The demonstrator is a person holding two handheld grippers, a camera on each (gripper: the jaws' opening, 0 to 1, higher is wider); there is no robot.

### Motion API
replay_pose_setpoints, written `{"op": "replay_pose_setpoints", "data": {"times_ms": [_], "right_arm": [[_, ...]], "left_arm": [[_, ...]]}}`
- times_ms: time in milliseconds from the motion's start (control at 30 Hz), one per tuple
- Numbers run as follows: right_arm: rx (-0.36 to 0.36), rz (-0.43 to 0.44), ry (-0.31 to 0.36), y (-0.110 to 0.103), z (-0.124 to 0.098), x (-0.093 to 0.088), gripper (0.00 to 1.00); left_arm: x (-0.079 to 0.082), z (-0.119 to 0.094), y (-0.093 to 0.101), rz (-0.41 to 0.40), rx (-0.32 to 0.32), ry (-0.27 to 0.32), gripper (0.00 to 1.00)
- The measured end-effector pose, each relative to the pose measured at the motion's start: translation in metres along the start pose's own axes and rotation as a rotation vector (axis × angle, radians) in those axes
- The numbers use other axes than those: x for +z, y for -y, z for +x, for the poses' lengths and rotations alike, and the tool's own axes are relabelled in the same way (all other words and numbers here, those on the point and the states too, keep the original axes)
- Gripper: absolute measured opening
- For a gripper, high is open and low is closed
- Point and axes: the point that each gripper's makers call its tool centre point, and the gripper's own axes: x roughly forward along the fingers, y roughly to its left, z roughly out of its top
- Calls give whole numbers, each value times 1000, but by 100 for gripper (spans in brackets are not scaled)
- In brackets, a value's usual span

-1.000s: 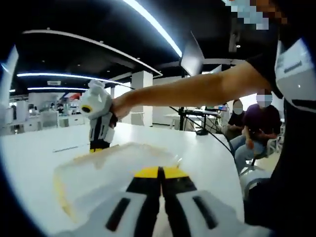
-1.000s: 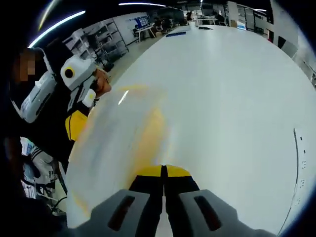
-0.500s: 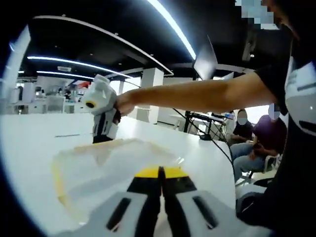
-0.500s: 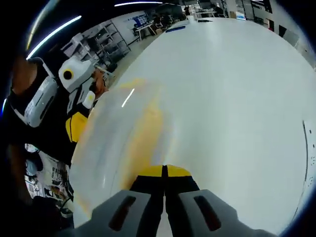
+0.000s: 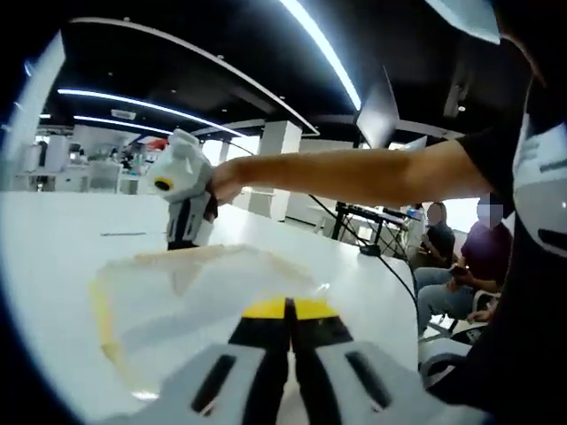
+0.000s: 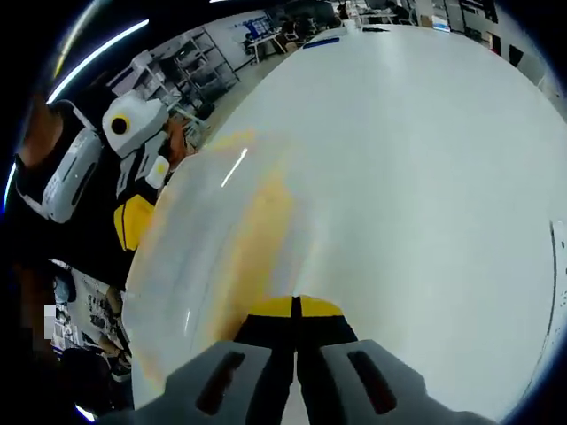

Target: Snap each plastic latch of the storage box into its locked position after aligning the lid with the box until every specified latch is closed and the lid sits flush.

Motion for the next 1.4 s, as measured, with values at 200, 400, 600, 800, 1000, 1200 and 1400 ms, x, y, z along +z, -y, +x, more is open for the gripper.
{"op": "replay_pose_setpoints", "data": {"times_ms": [200, 400, 600, 800, 1000, 1200, 1400], "right_arm": [[-1, 8, -7, -1, 1, 0, 0], [-3, 19, 2, -1, 2, -1, 0], [4, -34, -71, -3, 2, -2, 0], [12, -107, -158, -8, 10, -11, 0], [8, -116, -170, -1, 8, -3, 0], [-57, -99, -72, 4, 6, -2, 0], [-199, -158, 114, 11, -2, 17, 0]], "left_arm": [[-1, 0, 1, 13, 2, 4, 0], [-1, 0, 1, 7, 0, 2, 0], [-1, 0, 3, 7, 4, 3, 0], [0, 3, 2, 6, 11, 6, 0], [-1, 2, 4, 23, 6, 8, 0], [1, 1, 3, 13, -4, 19, 0], [1, -2, 2, 16, -11, 10, 0]]}}
